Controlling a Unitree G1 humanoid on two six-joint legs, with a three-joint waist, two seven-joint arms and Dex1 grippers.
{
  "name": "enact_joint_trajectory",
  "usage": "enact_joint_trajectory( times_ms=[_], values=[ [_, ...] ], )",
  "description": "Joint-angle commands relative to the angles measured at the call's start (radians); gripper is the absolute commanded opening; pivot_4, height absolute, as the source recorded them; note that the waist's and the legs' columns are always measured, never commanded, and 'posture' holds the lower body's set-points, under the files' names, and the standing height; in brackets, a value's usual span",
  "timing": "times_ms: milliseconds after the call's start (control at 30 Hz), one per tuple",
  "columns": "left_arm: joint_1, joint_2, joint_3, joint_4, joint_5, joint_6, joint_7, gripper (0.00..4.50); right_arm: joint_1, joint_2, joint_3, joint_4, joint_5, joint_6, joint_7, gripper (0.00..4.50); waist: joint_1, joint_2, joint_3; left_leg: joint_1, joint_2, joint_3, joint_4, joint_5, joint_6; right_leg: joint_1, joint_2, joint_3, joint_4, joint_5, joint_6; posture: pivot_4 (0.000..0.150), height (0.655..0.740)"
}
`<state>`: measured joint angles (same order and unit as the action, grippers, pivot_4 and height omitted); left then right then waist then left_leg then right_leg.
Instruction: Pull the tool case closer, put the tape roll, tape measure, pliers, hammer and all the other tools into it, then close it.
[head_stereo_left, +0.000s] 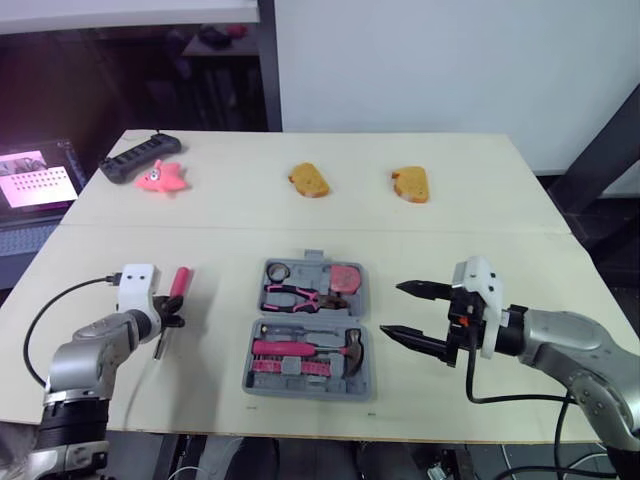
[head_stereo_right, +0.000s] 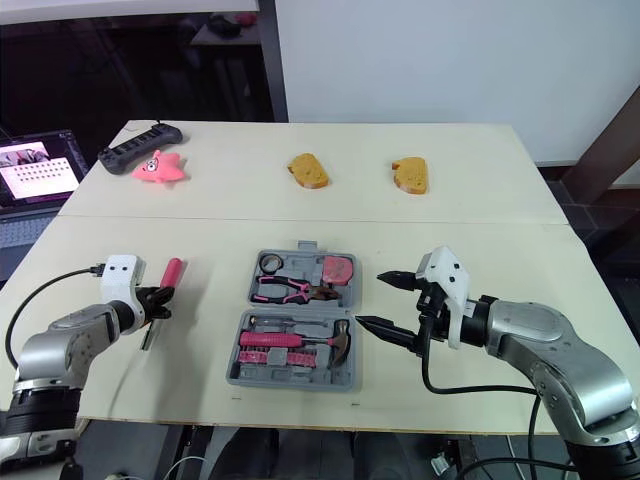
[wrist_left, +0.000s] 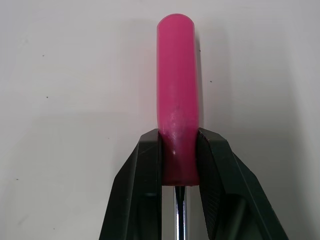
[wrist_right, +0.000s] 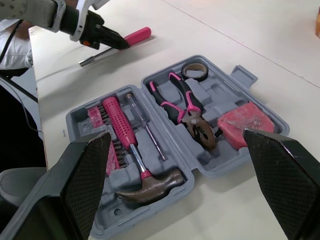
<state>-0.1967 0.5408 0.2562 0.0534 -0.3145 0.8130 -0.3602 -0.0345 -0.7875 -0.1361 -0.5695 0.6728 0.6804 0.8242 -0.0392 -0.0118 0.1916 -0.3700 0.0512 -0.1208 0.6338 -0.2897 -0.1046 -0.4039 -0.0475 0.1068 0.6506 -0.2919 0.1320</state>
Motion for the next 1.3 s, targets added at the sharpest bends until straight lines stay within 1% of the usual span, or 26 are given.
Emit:
enact_joint_trajectory(
  times_ms=[33,133,200,233,300,400,567,733,800,833,867,900,933,967,1000,1067,1167,1300],
  values=[
    [0.047,-0.018,-0.045,-0.042,-0.008,0.001,-0.04,0.44,0.005,-0.004,-0.027,-0.044,0.021,-0.003,-0.006,4.5,0.0,0.0,0.0,0.0,0.0,0.0,0.0,0.0,0.0,0.0,0.0,0.0,0.0,0.0,0.0,0.15,0.74],
    [0.079,-0.025,-0.039,-0.107,-0.005,0.003,-0.023,0.44,0.011,-0.005,-0.034,-0.048,0.02,-0.001,-0.01,4.5,0.001,0.0,0.0,0.0,0.0,0.0,0.0,0.0,0.0,0.0,0.0,0.0,0.0,0.0,0.0,0.15,0.74],
    [0.127,-0.051,-0.032,-0.229,-0.034,0.057,-0.002,0.44,0.017,-0.007,-0.036,-0.048,0.017,-0.002,-0.011,4.5,0.0,0.0,0.0,-0.001,0.0,0.0,0.0,0.0,0.0,0.0,0.0,0.0,0.0,0.0,0.0,0.15,0.74],
    [0.167,-0.083,-0.027,-0.317,-0.056,0.099,0.021,0.44,0.02,-0.008,-0.032,-0.048,0.013,-0.004,-0.01,4.5,-0.001,0.0,0.0,-0.001,0.0,0.0,0.0,0.0,0.0,0.0,0.0,0.0,-0.001,0.0,0.0,0.15,0.74],
    [0.223,-0.127,-0.022,-0.425,-0.072,0.15,0.055,0.44,0.023,-0.008,-0.028,-0.049,0.01,-0.005,-0.01,4.5,-0.002,0.0,0.0,-0.001,0.0,0.0,0.0,0.0,0.0,0.0,-0.001,0.0,-0.001,0.0,0.0,0.15,0.74],
    [0.291,-0.182,-0.019,-0.511,-0.075,0.189,0.097,0.44,0.021,-0.006,-0.024,-0.049,0.012,-0.001,-0.013,4.5,-0.002,0.0,0.0,-0.001,0.0,0.0,0.0,0.0,0.0,0.0,0.0,0.0,-0.001,0.0,0.0,0.15,0.74],
    [0.318,-0.207,-0.056,-0.449,-0.03,0.137,0.128,0.44,-0.001,-0.008,-0.002,-0.036,0.008,0.003,-0.006,4.5,-0.001,0.0,0.0,0.0,0.0,0.0,0.001,0.0,0.0,0.001,0.0,0.0,-0.001,0.0,0.0,0.15,0.74],
    [0.336,-0.195,-0.084,-0.388,0.002,0.076,0.123,0.44,-0.022,-0.015,-0.003,-0.018,0.008,0.008,0.001,4.5,0.003,0.008,-0.005,0.001,0.0,0.0,0.001,0.0,0.0,0.002,0.0,0.0,-0.001,0.0,0.0,0.15,0.74],
    [0.336,-0.199,-0.085,-0.381,-0.006,0.069,0.117,1.5,-0.024,-0.015,-0.003,-0.017,0.006,0.006,0.002,4.5,0.003,0.009,-0.006,0.004,0.0,0.0,0.0,0.0,0.0,0.004,0.0,0.0,-0.001,0.0,-0.001,0.15,0.74],
    [0.336,-0.2,-0.085,-0.381,-0.009,0.066,0.115,1.89,-0.024,-0.016,-0.003,-0.018,0.006,0.006,0.002,4.5,0.002,0.009,-0.006,0.007,0.0,0.0,-0.001,0.0,0.0,0.007,0.0,0.0,-0.001,-0.001,-0.001,0.15,0.74],
    [0.336,-0.2,-0.085,-0.384,-0.012,0.068,0.115,2.36,-0.024,-0.016,-0.004,-0.019,0.006,0.006,0.001,4.5,0.001,0.009,-0.006,0.011,0.0,0.0,-0.002,0.0,0.0,0.01,0.0,0.0,-0.002,-0.002,-0.004,0.15,0.74],
    [0.337,-0.195,-0.09,-0.397,-0.018,0.072,0.106,2.94,-0.023,-0.016,-0.006,-0.02,0.008,0.007,0.001,4.5,-0.001,0.009,-0.006,0.014,0.0,0.0,-0.002,0.0,0.0,0.012,0.0,0.0,-0.003,-0.003,-0.004,0.15,0.74],
    [0.337,-0.198,-0.082,-0.413,-0.027,0.079,0.108,3.35,-0.022,-0.015,-0.008,-0.02,0.009,0.007,0.0,4.5,-0.003,0.009,-0.006,0.014,0.0,0.0,-0.002,0.0,0.0,0.012,0.0,0.0,-0.003,-0.003,-0.004,0.15,0.74],
    [0.335,-0.202,-0.07,-0.429,-0.037,0.089,0.111,3.93,-0.021,-0.015,-0.009,-0.021,0.01,0.008,0.0,4.5,-0.004,0.009,-0.006,0.014,0.0,0.0,-0.002,0.0,0.0,0.012,0.0,0.0,-0.003,-0.003,-0.004,0.15,0.74],
    [0.335,-0.201,-0.056,-0.451,-0.047,0.1,0.113,4.34,-0.018,-0.015,-0.012,-0.023,0.01,0.007,0.0,4.5,-0.006,0.009,-0.006,0.014,0.0,0.0,-0.002,0.0,0.0,0.012,0.0,0.001,-0.003,-0.003,-0.004,0.15,0.74],
    [0.332,-0.185,-0.031,-0.496,-0.063,0.127,0.112,4.34,-0.014,-0.015,-0.015,-0.024,0.012,0.007,-0.001,4.5,-0.007,0.008,-0.005,0.014,0.0,0.0,-0.003,0.0,0.0,0.012,0.001,0.001,-0.002,-0.003,-0.004,0.15,0.74],
    [0.314,-0.154,0.018,-0.573,-0.106,0.186,0.101,4.34,-0.009,-0.011,-0.018,-0.026,0.013,0.006,-0.005,4.5,-0.005,0.004,-0.003,0.013,0.0,0.0,-0.003,0.0,0.0,0.01,0.001,0.001,-0.002,-0.003,-0.003,0.15,0.74],
    [0.265,-0.038,0.114,-0.653,-0.191,0.285,0.034,4.34,-0.006,-0.006,-0.016,-0.027,0.012,0.004,-0.011,4.5,0.0,-0.003,0.001,0.011,0.0,0.0,-0.002,0.0,0.0,0.01,0.001,0.001,-0.002,-0.003,-0.003,0.15,0.74]
  ],
)
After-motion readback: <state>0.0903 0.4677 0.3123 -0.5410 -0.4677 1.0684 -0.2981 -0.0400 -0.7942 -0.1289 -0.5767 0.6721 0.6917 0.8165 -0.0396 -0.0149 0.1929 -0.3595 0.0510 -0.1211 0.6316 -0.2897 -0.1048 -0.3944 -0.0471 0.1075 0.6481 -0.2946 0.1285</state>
